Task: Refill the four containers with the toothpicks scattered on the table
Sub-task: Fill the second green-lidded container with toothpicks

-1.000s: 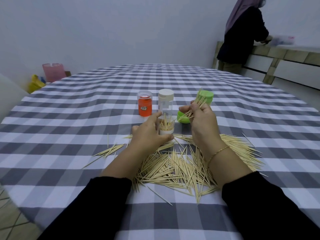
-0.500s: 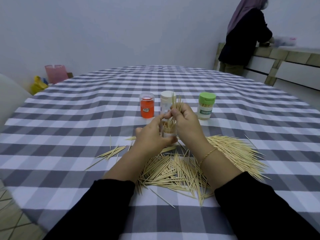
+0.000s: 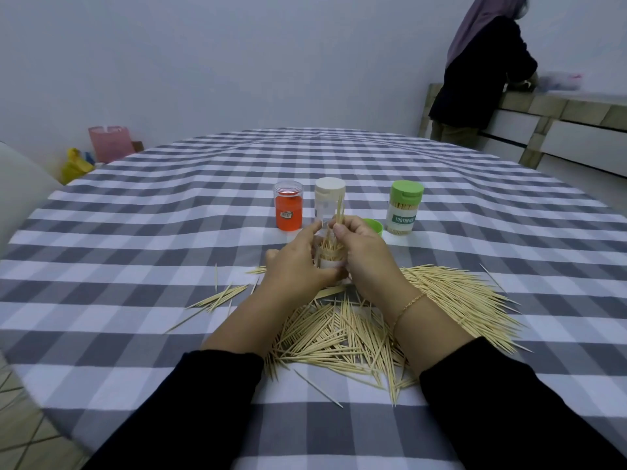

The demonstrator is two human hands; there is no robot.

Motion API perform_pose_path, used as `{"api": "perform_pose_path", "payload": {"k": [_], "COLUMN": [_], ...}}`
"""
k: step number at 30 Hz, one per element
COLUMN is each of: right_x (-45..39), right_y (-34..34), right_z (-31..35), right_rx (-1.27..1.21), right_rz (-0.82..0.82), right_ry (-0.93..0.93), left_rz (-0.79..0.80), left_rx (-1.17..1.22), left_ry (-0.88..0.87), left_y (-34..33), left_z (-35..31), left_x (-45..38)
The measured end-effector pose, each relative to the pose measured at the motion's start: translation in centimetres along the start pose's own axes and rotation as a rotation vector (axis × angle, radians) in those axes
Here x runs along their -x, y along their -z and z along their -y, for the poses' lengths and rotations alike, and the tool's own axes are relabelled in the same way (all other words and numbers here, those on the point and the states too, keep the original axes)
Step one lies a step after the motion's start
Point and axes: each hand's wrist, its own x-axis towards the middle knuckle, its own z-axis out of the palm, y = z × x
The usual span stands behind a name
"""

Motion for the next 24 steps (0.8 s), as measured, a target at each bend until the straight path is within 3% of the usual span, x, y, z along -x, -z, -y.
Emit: {"api": "perform_pose_path", "payload": {"k": [10, 24], "right_x": [0.3, 1.0], "right_y": [1.0, 1.7], "right_z": [0.3, 0.9], "right_rx": [-0.103, 0.336], "right_rz": [0.001, -0.009], "right_ry": [0.006, 0.126], "left_rz": [0.015, 0.042], "left_rx": [-0.002, -0.045], "left_ry": [-0.01, -0.041], "left_y": [0.4, 0.5], "left_z": [-0.3, -0.5], "left_x": [0.3, 0.6]}}
